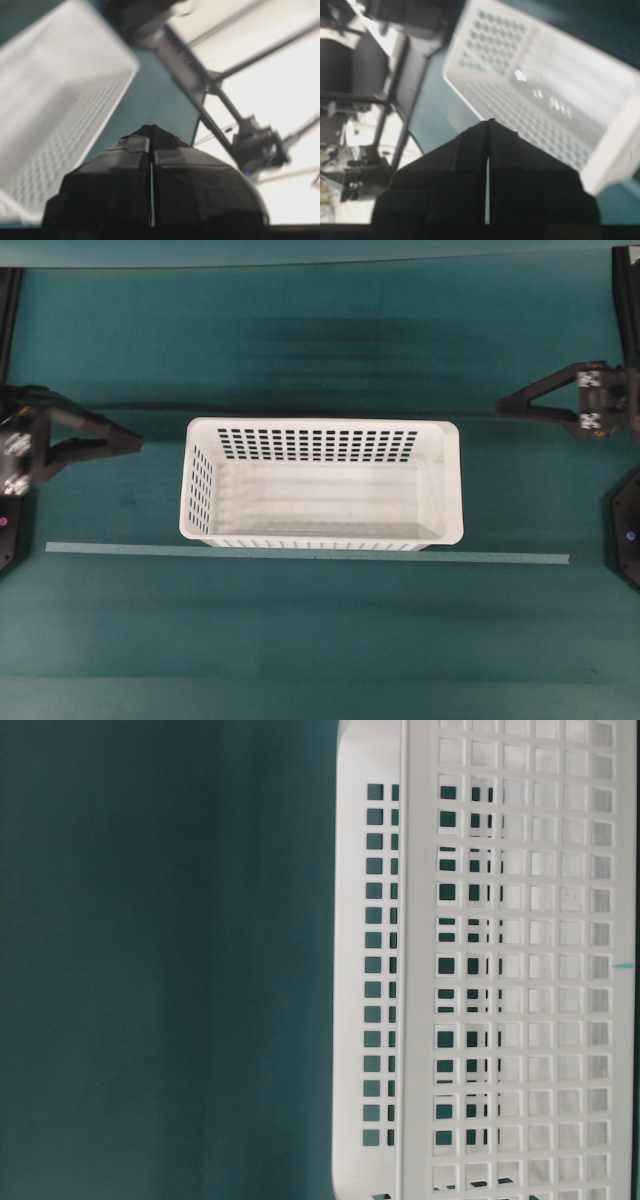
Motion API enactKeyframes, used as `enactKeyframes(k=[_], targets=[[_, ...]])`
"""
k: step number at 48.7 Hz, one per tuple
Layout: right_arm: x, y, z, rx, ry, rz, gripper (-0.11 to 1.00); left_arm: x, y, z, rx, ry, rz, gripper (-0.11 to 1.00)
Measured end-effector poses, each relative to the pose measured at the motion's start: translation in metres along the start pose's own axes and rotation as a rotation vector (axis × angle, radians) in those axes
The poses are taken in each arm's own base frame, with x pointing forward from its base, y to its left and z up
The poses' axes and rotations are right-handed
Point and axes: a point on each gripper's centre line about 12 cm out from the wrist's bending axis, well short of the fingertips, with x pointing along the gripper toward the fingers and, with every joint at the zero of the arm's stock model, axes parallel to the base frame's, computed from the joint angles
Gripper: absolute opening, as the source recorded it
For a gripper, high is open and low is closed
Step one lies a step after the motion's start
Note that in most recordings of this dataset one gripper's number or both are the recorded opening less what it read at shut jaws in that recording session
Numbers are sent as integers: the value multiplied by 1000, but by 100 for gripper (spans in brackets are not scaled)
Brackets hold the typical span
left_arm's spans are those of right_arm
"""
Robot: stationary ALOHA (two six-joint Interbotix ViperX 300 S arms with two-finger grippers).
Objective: Lift the white basket with both hands.
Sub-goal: 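Move both grippers inward toward the short ends of the white basket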
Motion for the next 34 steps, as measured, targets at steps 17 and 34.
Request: enactKeyframes(k=[17, 34], targets=[[33, -31, -5, 203, 150, -376, 1, 25, 31, -8, -327, 96, 313, -5], [65, -49, -11, 238, 259, -641, 1, 61, 44, -14, -354, 189, 550, -5]])
